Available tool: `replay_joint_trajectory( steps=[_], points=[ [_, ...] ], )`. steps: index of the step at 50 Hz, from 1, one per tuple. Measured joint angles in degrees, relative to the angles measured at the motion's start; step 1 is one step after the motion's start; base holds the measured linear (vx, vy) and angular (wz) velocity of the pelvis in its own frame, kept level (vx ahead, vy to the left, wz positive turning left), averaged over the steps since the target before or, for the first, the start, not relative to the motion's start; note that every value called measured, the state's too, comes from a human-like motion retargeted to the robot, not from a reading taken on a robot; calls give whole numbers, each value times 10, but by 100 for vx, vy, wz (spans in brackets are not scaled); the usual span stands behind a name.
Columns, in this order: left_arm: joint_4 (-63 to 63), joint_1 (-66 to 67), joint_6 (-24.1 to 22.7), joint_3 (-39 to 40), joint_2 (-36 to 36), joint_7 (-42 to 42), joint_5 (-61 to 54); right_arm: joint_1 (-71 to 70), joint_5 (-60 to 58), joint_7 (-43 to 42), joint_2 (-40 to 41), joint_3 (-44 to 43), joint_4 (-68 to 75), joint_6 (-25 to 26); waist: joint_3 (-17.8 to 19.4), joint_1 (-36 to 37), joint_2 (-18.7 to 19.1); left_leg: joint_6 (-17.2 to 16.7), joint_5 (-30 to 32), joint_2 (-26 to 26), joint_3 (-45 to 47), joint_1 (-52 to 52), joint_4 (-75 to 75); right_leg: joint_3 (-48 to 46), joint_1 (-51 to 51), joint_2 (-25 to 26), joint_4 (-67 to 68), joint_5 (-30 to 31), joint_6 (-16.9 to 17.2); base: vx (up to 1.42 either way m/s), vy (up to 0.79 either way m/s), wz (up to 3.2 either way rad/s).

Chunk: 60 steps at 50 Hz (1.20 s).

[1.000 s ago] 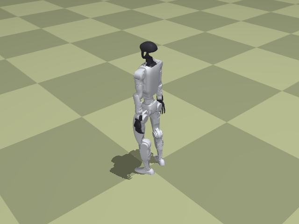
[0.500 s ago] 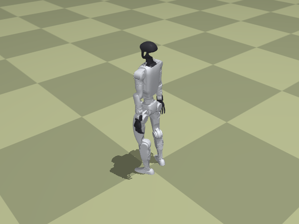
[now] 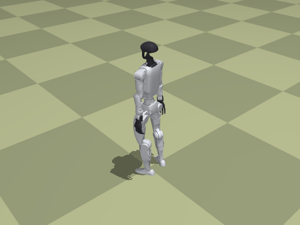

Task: In place motions

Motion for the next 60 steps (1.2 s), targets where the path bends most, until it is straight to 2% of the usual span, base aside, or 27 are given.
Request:
replay_joint_trajectory(
  steps=[60],
  points=[
    [2,1,0,1,-5,-3,1,3,-3,2,2,3,0,0,0,2,1,0,-1,-1,2,1,1,0,1,-1,0,0,0,0,0,0]
  ],
)
